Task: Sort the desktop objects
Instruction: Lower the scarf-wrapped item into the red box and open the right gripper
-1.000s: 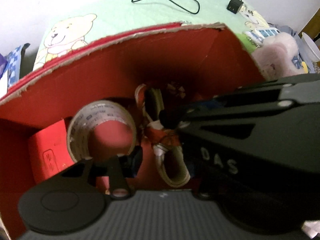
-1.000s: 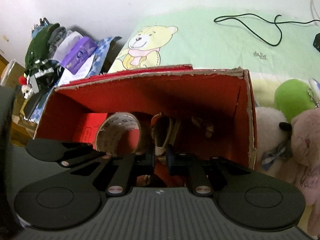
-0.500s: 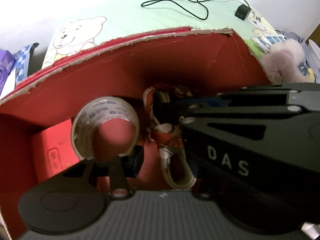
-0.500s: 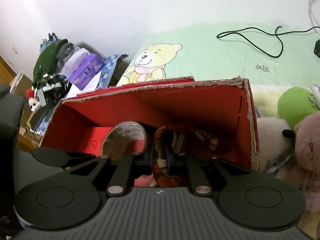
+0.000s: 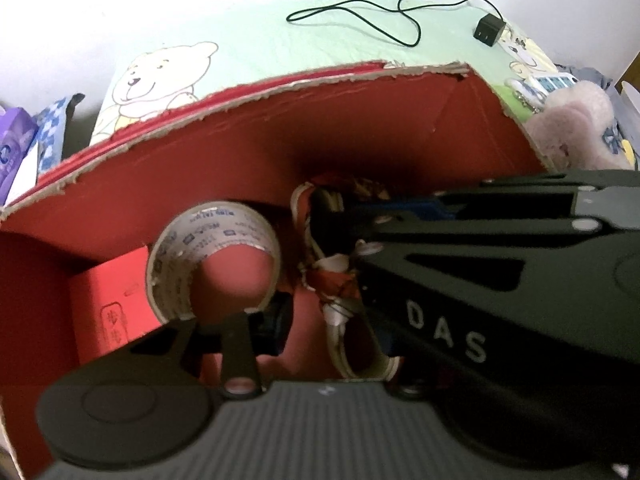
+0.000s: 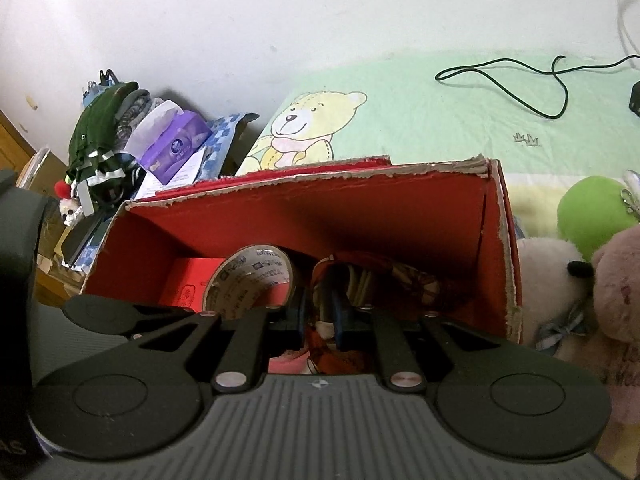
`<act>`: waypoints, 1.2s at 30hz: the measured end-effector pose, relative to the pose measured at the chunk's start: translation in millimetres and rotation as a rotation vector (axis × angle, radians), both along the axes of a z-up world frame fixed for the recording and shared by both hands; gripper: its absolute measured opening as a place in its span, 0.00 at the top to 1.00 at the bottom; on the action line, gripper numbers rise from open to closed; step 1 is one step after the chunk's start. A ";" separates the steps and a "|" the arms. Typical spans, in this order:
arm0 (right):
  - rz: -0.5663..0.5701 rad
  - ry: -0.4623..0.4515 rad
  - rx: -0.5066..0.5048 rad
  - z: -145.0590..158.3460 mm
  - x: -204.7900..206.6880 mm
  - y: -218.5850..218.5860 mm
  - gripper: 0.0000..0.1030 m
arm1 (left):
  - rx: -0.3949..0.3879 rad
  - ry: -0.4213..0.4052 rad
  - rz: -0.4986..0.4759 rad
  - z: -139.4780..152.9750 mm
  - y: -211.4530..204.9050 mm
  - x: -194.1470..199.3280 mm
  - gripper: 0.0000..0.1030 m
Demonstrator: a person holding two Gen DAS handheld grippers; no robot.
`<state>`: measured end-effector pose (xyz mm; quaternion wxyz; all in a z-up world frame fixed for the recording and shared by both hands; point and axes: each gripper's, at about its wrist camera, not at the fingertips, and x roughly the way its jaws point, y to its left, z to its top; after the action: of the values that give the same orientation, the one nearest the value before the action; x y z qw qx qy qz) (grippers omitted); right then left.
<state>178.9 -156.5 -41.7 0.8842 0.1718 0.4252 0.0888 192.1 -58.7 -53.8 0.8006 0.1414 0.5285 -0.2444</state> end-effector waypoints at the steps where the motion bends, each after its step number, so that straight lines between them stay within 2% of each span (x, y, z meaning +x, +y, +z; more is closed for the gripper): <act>1: -0.001 -0.003 -0.002 -0.2 -0.2 0.5 0.88 | 0.002 0.000 -0.001 -0.2 0.3 0.0 0.52; 7: 0.004 0.001 -0.034 -1.4 1.6 3.3 0.88 | 0.001 -0.009 -0.001 -0.1 0.3 -0.5 0.53; 15: 0.001 -0.014 0.001 -1.6 -0.6 -2.4 0.91 | 0.001 -0.037 -0.009 1.5 -1.0 -3.3 0.53; 19: 0.002 -0.044 0.060 -0.3 -3.9 -8.9 0.89 | -0.007 -0.047 -0.007 1.4 0.4 -5.4 0.53; 22: -0.007 -0.089 0.168 0.5 -9.2 -21.2 0.85 | 0.000 -0.044 -0.013 -0.1 -0.9 -6.1 0.53; 24: -0.012 -0.112 0.197 2.6 -12.3 -23.9 0.76 | -0.004 -0.045 -0.013 -0.8 0.1 -7.1 0.53; 27: 0.000 -0.135 0.150 13.0 -18.5 -23.3 0.73 | -0.005 -0.050 -0.007 -0.8 0.6 -8.4 0.53; 30: -0.028 -0.147 0.159 22.7 -27.2 -35.0 0.72 | -0.009 -0.048 -0.001 -0.7 1.2 -8.3 0.53; 34: -0.034 -0.095 0.098 35.1 -37.9 -43.1 0.71 | -0.016 -0.044 0.002 -0.4 1.3 -7.9 0.53; 36: -0.032 -0.074 0.035 42.5 -47.5 -41.2 0.72 | -0.018 -0.045 0.000 1.0 1.3 -8.1 0.53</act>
<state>131.5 -197.7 0.7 0.8975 0.1907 0.3877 0.0885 184.0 -57.4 -52.8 0.8136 0.1396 0.5080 -0.2457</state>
